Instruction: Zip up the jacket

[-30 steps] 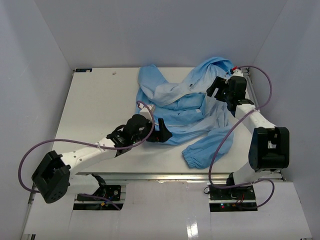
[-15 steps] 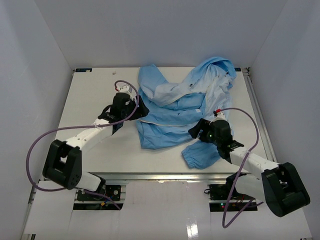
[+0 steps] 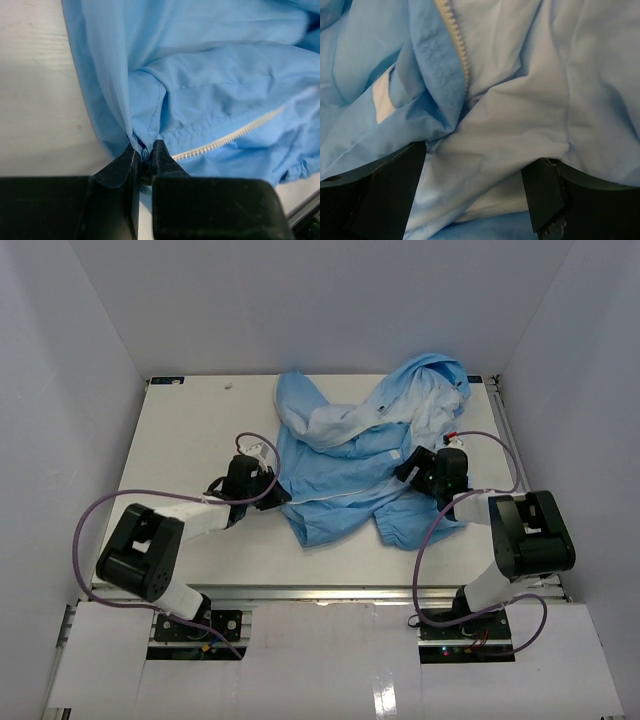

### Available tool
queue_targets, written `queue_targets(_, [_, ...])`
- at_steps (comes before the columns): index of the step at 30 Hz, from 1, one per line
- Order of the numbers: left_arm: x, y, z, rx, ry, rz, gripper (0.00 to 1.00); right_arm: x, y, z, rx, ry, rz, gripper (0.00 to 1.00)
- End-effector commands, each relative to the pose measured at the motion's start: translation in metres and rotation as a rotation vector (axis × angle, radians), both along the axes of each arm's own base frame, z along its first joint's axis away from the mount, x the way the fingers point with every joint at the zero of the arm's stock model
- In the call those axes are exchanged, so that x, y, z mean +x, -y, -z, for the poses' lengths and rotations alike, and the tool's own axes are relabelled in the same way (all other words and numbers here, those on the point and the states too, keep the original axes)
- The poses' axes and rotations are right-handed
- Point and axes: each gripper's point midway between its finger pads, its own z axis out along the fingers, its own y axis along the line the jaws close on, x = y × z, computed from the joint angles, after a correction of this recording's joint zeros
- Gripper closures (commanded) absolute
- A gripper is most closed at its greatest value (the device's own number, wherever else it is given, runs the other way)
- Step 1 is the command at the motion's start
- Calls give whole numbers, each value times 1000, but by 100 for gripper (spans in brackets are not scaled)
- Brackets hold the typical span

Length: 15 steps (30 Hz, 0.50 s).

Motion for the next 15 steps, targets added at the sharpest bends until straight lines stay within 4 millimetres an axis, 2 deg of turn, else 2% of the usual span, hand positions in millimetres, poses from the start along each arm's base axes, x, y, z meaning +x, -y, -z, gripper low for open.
queue_targets(1, [-45, 36, -37, -128, 106, 81, 100, 65, 23, -39, -36, 150, -44, 19])
queue_targets(2, [-59, 48, -38, -133, 102, 114, 99, 75, 21, -45, -37, 165, -73, 19])
queue_targets(5, [-84, 71, -44, -146, 113, 173, 79, 89, 16, -58, -64, 190, -137, 19])
queue_targets(7, [-100, 81, -49, -145, 113, 214, 56, 88, 15, -59, -86, 166, -161, 18])
queue_targets(9, [-98, 75, -59, -115, 143, 191, 32, 78, 17, -66, -96, 166, -165, 18])
queue_targets(10, [-98, 72, -67, -101, 157, 187, 27, 71, 18, -68, -97, 161, -161, 18])
queue_targets(12, [-91, 50, -68, 40, 180, 149, 22, 57, 20, -67, -90, 129, -154, 18])
queue_targets(14, [-82, 51, -91, 88, 222, 166, 24, 46, 19, -76, -81, 135, -155, 18])
queue_targets(15, [-81, 50, -95, 116, 230, 178, 27, 38, 19, -68, -75, 109, -158, 18])
